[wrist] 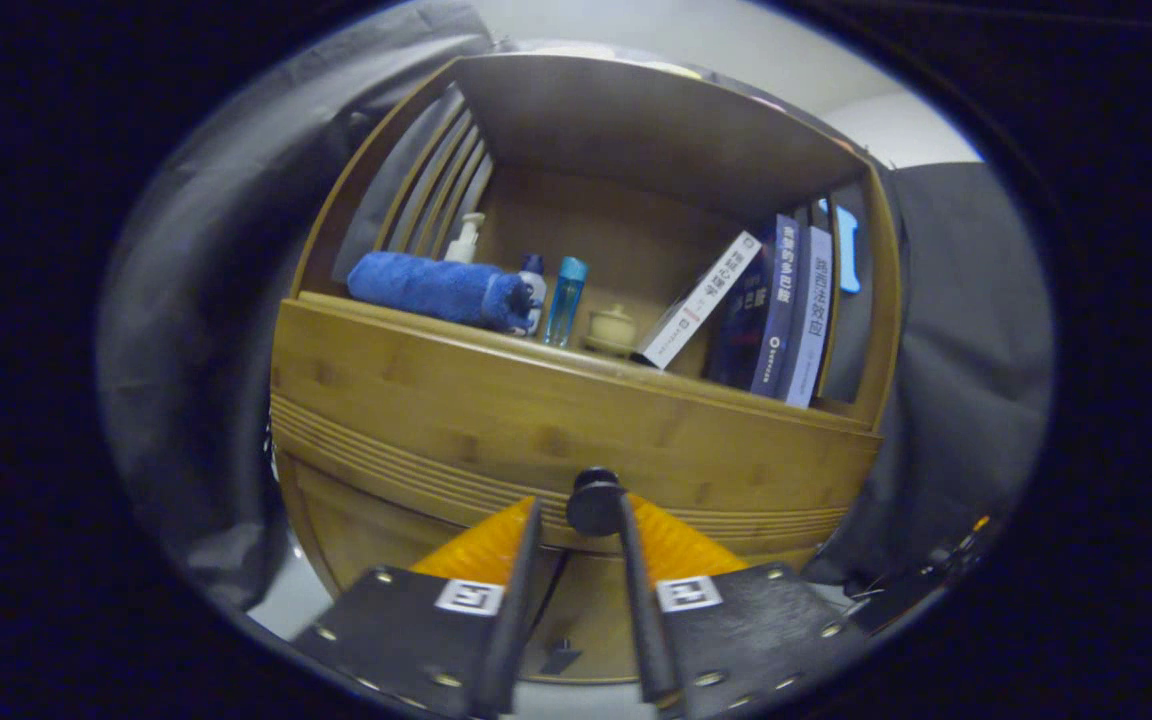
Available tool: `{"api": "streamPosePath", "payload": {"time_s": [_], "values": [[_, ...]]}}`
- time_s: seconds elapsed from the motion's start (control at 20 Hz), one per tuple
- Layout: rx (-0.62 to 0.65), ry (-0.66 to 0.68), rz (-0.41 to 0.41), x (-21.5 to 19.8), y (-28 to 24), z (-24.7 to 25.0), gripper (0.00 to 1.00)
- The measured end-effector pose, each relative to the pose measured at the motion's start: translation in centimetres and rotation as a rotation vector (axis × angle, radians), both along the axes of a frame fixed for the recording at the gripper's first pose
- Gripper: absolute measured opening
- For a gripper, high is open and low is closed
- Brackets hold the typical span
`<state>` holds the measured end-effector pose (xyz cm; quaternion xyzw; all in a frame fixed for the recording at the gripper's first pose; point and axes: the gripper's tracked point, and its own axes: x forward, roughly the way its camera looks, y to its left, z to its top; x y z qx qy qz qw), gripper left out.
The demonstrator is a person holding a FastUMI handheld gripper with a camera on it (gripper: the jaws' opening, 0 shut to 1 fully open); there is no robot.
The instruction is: Pull open the drawer, take out the items inside it, and place them on the countertop above the cabinet.
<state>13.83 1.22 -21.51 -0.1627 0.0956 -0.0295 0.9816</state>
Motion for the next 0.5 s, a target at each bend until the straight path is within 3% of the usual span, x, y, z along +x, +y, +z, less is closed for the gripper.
{"api": "streamPosePath", "payload": {"time_s": [0.1,0.3,0.45,0.5], "values": [[0.011,-0.018,-0.035,0.6,-1.4,0.8,0.70],[0.121,0.060,-0.016,2.8,-1.4,-0.9,0.74],[0.181,0.053,0.029,5.3,-1.3,-1.6,0.58],[0.219,0.032,0.015,3.8,-1.2,-0.2,0.52]]}}
